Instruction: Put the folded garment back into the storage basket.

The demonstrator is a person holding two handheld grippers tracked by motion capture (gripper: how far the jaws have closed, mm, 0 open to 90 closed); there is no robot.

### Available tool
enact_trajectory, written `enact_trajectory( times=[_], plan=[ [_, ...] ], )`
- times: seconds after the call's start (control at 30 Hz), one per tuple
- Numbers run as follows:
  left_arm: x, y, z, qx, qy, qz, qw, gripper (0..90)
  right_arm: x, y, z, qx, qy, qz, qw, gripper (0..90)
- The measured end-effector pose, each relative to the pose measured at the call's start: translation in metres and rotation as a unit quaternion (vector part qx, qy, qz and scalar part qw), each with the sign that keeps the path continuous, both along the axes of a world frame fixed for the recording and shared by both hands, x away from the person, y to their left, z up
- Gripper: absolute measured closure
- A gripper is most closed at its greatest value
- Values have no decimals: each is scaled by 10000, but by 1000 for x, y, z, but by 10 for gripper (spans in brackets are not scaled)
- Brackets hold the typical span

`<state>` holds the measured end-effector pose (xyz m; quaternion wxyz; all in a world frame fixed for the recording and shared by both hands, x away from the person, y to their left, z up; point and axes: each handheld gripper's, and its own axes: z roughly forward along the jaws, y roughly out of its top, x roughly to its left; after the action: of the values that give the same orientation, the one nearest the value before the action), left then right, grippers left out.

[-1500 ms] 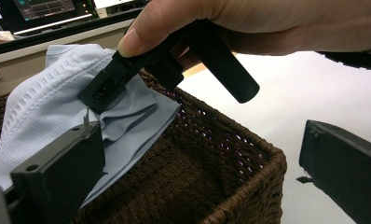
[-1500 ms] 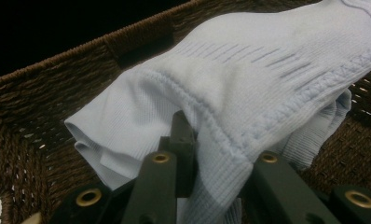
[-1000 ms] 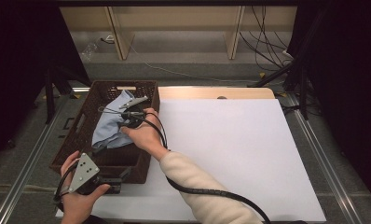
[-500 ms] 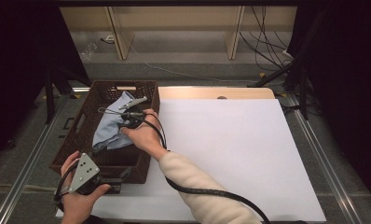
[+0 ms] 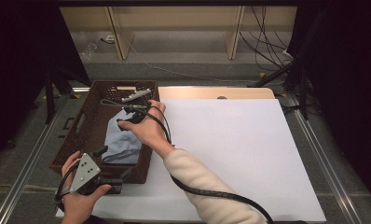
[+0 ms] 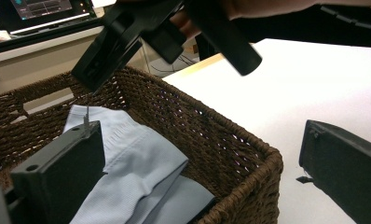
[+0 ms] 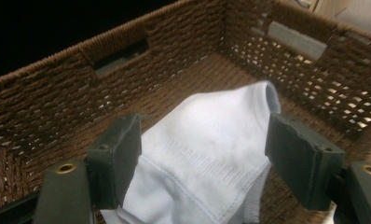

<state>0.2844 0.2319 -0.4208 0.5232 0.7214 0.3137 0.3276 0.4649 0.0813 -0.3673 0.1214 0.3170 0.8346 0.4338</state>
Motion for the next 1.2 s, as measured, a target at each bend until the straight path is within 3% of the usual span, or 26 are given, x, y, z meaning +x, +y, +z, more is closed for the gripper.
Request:
enact_trajectory(
  times=[0.4, 0.6, 0.77, 1.2],
  plan=[
    [1, 0, -1, 1, 37, 6, 10000, 0, 3, -35, 7, 327, -206, 578, 9976, 291],
    [1, 0, -2, 9, 40, 2, 10000, 0, 5, -62, 12, 255, -327, 714, 9966, 278],
    [2, -1, -2, 31, -34, -9, 10000, 0, 9, -92, 14, 159, -399, 516, 9977, 259],
    [3, -2, -4, -36, 98, 15, 9999, 0, 6, -177, 14, 58, -609, 7, 9981, 239]
  ],
)
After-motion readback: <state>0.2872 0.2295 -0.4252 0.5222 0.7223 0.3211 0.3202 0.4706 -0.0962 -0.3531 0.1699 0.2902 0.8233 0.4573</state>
